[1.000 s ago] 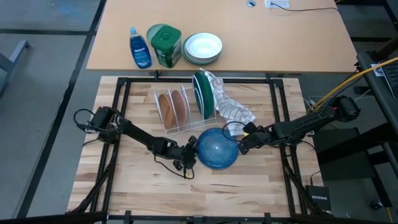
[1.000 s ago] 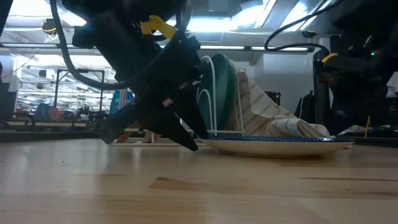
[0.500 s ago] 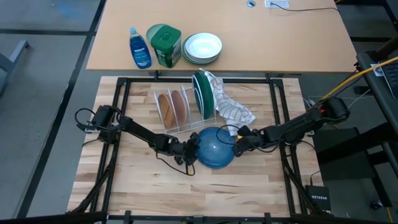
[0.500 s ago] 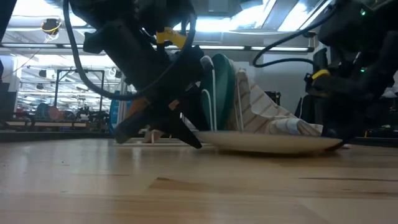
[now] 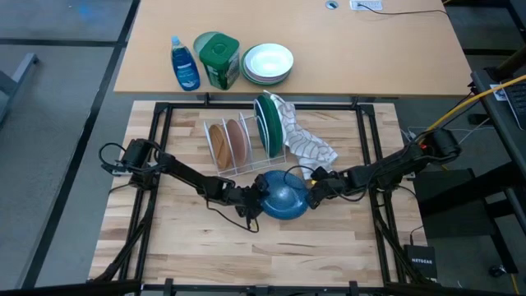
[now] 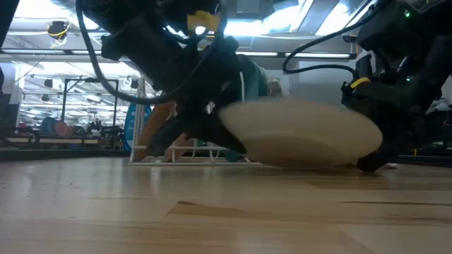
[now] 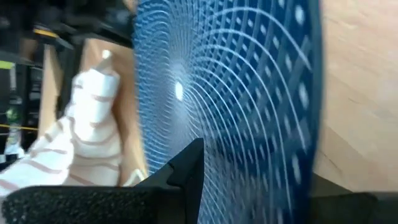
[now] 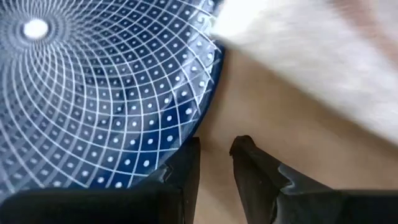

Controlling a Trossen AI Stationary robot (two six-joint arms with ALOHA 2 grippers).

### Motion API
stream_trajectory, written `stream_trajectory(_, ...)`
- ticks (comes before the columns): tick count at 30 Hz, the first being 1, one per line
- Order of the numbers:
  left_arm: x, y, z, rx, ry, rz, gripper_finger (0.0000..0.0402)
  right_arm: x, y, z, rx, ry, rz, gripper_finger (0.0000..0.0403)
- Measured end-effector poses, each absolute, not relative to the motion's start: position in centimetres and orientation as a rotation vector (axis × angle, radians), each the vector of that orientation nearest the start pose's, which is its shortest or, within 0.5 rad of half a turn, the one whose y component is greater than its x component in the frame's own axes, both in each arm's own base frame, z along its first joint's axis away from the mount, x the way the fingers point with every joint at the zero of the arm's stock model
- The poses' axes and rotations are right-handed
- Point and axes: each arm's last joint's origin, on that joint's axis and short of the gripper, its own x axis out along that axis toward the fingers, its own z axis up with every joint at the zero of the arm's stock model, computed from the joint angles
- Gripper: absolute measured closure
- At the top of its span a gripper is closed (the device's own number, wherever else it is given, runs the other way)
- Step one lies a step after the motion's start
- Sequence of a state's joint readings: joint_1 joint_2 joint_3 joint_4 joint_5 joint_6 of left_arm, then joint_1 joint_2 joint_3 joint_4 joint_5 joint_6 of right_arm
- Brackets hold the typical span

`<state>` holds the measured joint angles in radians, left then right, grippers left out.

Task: Sort dishes
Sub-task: Put the blue plate into the dish rack

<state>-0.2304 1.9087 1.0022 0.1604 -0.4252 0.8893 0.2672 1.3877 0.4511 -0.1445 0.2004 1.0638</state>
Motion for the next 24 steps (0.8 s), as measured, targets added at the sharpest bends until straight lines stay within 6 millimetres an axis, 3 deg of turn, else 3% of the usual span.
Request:
stream_trajectory(8, 36.9, -7.3, 13.4, 1.042, 0.748, -0.114, 0.0297, 21.1, 5.4, 12.0, 0.706, 0.939, -0.356, 0.0304)
stream_trajectory(15, 36.8, -7.7, 13.9, 0.991, 0.731, -0.068, 0.0363, 21.1, 5.4, 12.1, 0.681, 0.944, -0.342, 0.0304)
stream_trajectory(24, 36.3, -9.3, 14.9, 0.78, 0.679, -0.012, 0.0365, 20.6, 5.3, 13.7, 0.633, 0.909, -0.277, 0.0304)
